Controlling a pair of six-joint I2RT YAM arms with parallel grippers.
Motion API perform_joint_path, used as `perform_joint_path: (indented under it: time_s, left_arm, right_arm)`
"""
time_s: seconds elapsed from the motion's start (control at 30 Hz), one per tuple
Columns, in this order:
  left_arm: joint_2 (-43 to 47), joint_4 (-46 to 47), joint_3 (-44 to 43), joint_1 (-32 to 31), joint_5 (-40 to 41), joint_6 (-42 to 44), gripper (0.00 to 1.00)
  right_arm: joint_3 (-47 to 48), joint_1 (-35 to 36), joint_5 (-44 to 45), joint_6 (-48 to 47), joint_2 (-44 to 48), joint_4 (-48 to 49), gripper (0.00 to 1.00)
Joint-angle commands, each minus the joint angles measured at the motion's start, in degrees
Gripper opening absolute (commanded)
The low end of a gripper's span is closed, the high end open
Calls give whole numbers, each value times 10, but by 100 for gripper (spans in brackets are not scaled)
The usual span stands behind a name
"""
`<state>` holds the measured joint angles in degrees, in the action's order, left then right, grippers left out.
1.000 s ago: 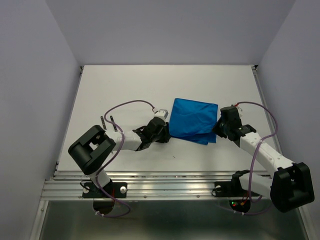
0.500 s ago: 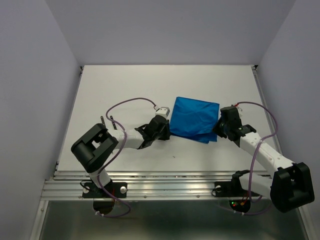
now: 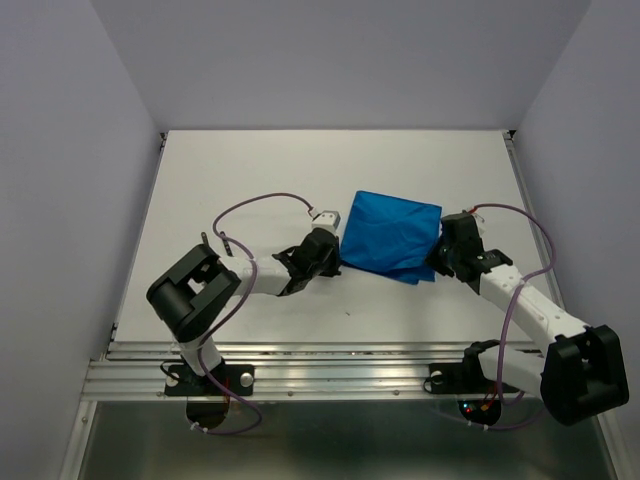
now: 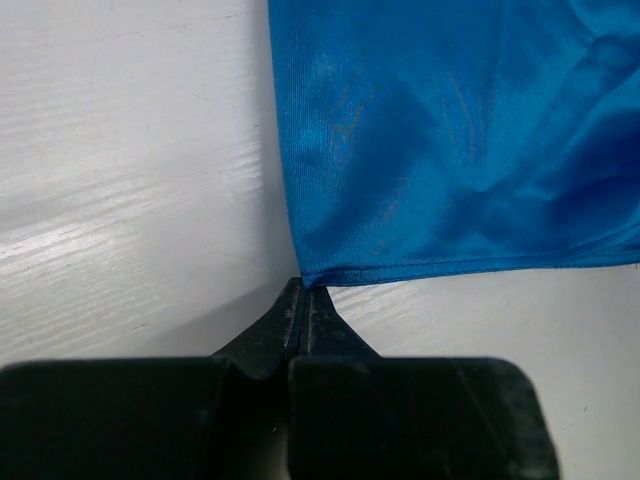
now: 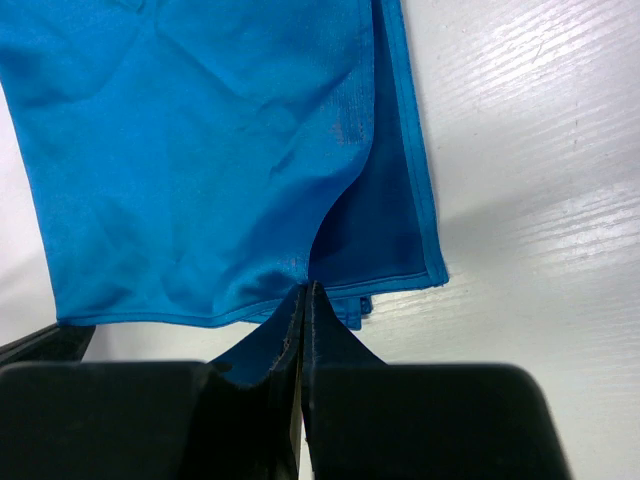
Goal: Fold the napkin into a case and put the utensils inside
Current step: Smooth out the square-folded napkin at the center of the board.
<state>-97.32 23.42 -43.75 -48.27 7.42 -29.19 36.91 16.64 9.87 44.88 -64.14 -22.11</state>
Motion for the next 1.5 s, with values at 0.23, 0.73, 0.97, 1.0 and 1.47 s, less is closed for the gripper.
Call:
perform_joint_path:
  time_s: [0.23,0.73,0.97,1.0,1.47]
  left_arm:
    - [103,-20,3,-2,25,11,0]
    - [162,-123,29,-7,7,-1,62]
    - [179,-138,-16,-7,19,7,53]
    - [166,-138,-26,-7,17,8,52]
    - [10,-120,-119,-7,-10,28,37]
  right_arm:
    - [26,4,38,-5,52,-44,1]
    - [-23,4,10,35,-2,-82,14]
    - [-5,4,26,16,4,-80,31]
    - [-2,4,24,15,3,-80,36]
    - [-18,4,-19,-24,-62,-19,53]
